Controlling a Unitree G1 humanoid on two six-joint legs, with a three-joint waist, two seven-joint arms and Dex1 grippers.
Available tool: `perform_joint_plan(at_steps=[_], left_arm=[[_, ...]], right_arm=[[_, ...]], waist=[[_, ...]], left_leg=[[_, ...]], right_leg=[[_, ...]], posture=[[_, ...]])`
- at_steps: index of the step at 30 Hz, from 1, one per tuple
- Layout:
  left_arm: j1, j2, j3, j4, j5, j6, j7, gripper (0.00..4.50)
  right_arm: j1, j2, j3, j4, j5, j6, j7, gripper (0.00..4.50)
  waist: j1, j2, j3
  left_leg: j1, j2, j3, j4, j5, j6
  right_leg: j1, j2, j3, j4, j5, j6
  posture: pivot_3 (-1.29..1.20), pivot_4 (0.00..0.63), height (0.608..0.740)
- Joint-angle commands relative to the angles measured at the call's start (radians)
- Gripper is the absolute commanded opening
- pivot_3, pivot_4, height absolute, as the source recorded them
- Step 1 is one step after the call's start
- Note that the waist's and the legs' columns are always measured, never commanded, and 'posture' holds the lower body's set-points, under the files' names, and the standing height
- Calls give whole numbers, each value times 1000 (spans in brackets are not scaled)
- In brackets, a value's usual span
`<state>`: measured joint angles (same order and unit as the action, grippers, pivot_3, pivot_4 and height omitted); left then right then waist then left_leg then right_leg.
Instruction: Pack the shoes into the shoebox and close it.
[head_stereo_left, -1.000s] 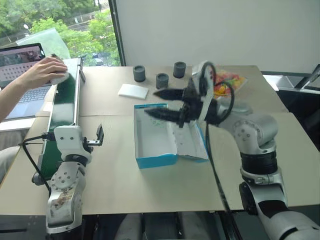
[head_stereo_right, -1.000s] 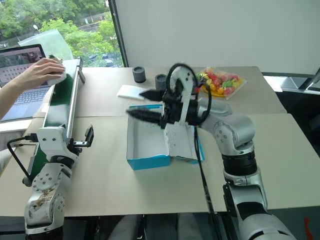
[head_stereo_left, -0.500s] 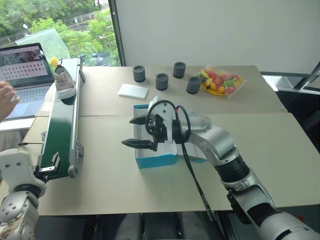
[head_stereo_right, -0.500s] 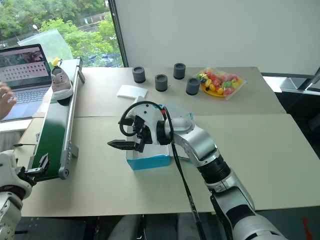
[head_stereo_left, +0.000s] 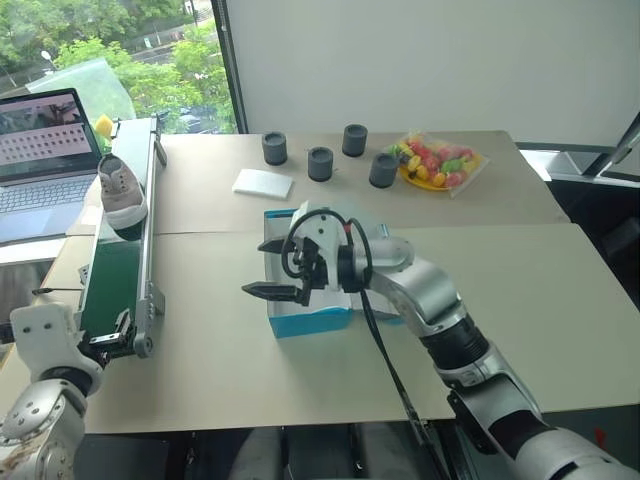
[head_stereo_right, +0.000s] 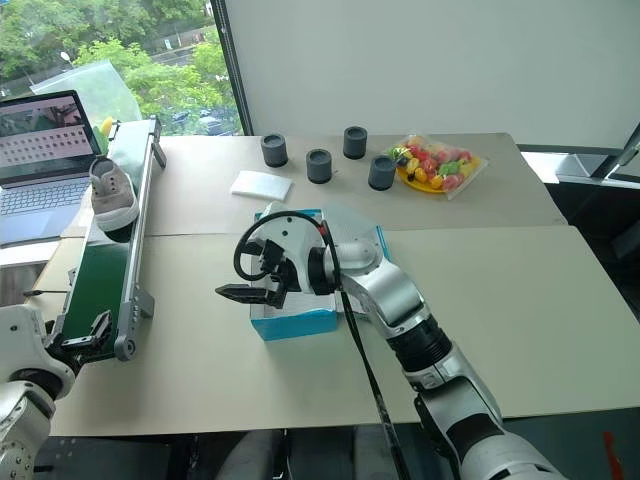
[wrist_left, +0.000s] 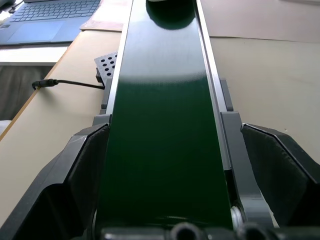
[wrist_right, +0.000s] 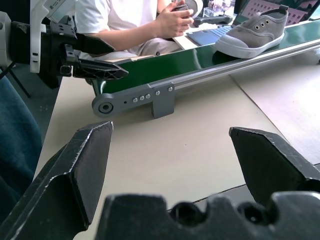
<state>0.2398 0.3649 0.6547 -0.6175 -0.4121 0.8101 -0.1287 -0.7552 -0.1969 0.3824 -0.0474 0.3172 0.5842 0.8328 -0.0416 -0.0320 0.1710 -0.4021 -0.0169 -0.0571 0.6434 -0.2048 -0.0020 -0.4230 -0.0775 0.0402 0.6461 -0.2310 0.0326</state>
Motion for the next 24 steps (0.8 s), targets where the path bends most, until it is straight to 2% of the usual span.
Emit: perform_joint_plan(at_steps=[1, 24], left_arm=[[-18, 8, -4, -2, 5, -5, 10, 4500], [-85, 8, -55, 50, 33, 3, 58, 4500]], right_arm=[[4, 5, -26, -42, 5, -3, -9, 4453], [8, 8, -37, -53, 9, 3, -37, 4453]], waist=[[0, 0, 0], [0, 0, 0]], left_leg=[[0, 0, 0, 0, 0, 0], [0, 0, 0, 0, 0, 0]], right_leg=[[0, 0, 0, 0, 0, 0], [0, 0, 0, 0, 0, 0]], posture=[[0, 150, 726], [0, 150, 726]])
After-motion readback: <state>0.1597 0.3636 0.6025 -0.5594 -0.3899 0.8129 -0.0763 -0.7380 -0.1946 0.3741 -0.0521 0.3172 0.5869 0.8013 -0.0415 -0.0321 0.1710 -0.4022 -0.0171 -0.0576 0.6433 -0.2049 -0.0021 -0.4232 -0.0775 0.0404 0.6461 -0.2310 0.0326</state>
